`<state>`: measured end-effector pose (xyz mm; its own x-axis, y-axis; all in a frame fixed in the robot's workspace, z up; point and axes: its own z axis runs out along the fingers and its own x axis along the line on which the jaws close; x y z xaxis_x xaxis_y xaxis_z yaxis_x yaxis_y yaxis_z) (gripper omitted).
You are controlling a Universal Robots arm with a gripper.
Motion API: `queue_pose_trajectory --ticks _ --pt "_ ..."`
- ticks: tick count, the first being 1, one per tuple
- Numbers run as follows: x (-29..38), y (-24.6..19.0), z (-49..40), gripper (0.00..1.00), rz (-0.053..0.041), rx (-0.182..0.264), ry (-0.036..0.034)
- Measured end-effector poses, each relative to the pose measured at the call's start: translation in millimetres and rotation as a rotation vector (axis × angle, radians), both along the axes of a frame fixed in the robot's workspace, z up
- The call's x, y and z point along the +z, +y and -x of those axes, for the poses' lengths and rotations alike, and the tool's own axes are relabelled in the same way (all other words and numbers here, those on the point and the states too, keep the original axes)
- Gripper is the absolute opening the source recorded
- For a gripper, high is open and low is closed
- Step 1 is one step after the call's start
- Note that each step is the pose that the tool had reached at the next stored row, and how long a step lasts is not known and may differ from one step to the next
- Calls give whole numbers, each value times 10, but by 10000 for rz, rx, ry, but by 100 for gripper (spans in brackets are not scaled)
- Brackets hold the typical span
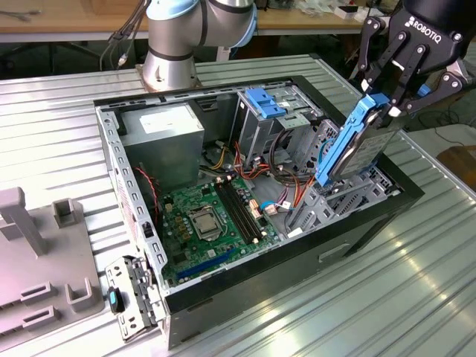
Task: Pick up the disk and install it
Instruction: 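Insert the disk into the insertion slot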
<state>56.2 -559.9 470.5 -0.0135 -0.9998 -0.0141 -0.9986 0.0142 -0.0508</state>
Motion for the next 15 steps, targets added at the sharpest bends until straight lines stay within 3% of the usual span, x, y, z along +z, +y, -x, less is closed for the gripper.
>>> queue_pose_trajectory --ticks 15 --pt "-118 -25 0 37 3 -1 0"
